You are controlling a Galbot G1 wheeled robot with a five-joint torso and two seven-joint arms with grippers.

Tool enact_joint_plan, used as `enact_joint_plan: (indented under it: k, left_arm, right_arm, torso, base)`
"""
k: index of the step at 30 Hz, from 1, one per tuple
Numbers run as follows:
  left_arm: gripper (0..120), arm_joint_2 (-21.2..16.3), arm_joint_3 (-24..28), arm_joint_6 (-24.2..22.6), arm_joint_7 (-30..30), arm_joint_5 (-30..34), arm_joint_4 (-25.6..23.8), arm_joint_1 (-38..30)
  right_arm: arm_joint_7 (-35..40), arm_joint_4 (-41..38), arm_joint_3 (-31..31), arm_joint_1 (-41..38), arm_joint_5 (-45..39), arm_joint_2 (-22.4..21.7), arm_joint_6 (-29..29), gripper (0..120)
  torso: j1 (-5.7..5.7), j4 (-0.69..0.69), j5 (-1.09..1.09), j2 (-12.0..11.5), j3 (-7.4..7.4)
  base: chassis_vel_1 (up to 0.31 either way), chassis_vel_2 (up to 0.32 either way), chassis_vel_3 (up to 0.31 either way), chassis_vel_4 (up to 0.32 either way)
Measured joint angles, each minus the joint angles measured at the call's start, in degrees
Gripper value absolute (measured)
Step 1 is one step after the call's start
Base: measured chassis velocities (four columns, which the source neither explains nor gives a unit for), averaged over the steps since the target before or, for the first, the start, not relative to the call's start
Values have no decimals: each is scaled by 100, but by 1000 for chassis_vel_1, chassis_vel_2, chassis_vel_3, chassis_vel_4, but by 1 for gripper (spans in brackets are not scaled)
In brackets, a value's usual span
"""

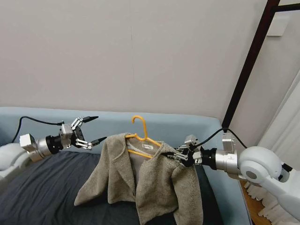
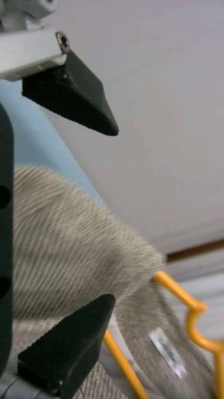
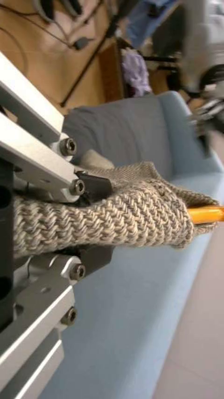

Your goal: Pick up the clothes from the sofa and hang them on the clothes hanger.

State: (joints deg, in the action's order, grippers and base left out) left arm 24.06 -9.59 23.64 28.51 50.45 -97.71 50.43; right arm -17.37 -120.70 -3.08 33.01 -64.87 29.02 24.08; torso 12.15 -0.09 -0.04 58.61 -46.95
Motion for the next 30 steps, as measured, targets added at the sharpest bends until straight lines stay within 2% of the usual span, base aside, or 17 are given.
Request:
enact_joint_plan:
  k: [1, 2, 4, 5, 7, 12, 20, 23, 24, 26, 29, 30]
  left_arm:
    - [100, 245, 31, -81, -710, -129, -278, 296]
    - [100, 346, 58, -104, -919, -161, -367, 371]
    - [100, 905, 197, -189, -1807, -282, -795, 694]
    - [100, 905, 197, -189, -1807, -282, -795, 694]
    - [100, 1312, 259, -202, -2110, -424, -932, 827]
    - [100, 1730, 322, -163, -2211, -714, -692, 843]
    - [100, 2037, 397, -94, -2202, -695, -210, 582]
    - [99, 2134, 462, -65, -2079, -513, 36, 393]
    - [94, 2175, 489, -41, -2001, -413, 143, 312]
    - [93, 2187, 492, -33, -1976, -388, 170, 293]
    - [76, 2266, 514, 29, -1665, -114, 303, 184]
    - [76, 2266, 514, 29, -1665, -114, 303, 184]
  right_arm:
    - [382, -188, 137, 108, -163, 0, -23, 9]
    - [499, -242, 170, 131, -204, 0, -23, 9]
    - [1258, -535, 273, 179, -352, 24, -48, 9]
    - [1258, -535, 273, 179, -352, 24, -48, 9]
    - [1614, -638, 277, 176, -257, 65, -85, 9]
    - [1761, -660, 233, 219, 369, 158, -319, 9]
    - [1802, -680, 213, 197, 498, 327, -406, 9]
    - [1770, -617, 138, 134, 526, 385, -406, 9]
    - [1744, -569, 80, 95, 549, 432, -406, 9]
    - [1735, -553, 62, 82, 556, 447, -406, 9]
    - [1639, -429, -74, -19, 667, 564, -406, 9]
    - [1639, -429, -74, -19, 667, 564, -406, 9]
  torso:
    - [0, 1, 0, 0, 0]
    - [0, 2, 1, 0, 0]
    - [-1, 0, -2, 0, 0]
    - [-1, 0, -2, 0, 0]
    - [0, 1, 2, 0, 0]
    - [0, 1, 1, 0, 0]
    - [0, 2, 0, 0, -1]
    - [0, 2, 0, -1, -1]
    - [0, 1, 0, -1, -1]
    - [0, 1, 0, -1, -1]
    - [1, 2, 0, -1, -1]
    - [1, 2, 0, -1, -1]
  base:
    - [0, 0, 0, 0]
    - [0, 0, 0, 0]
    - [0, 0, 0, 0]
    - [0, 0, 0, 0]
    - [0, 0, 0, 0]
    - [0, 0, 0, 0]
    - [0, 0, 0, 0]
    - [0, 0, 0, 0]
    - [0, 0, 0, 0]
    - [0, 0, 0, 0]
    - [0, 0, 0, 0]
    - [0, 0, 0, 0]
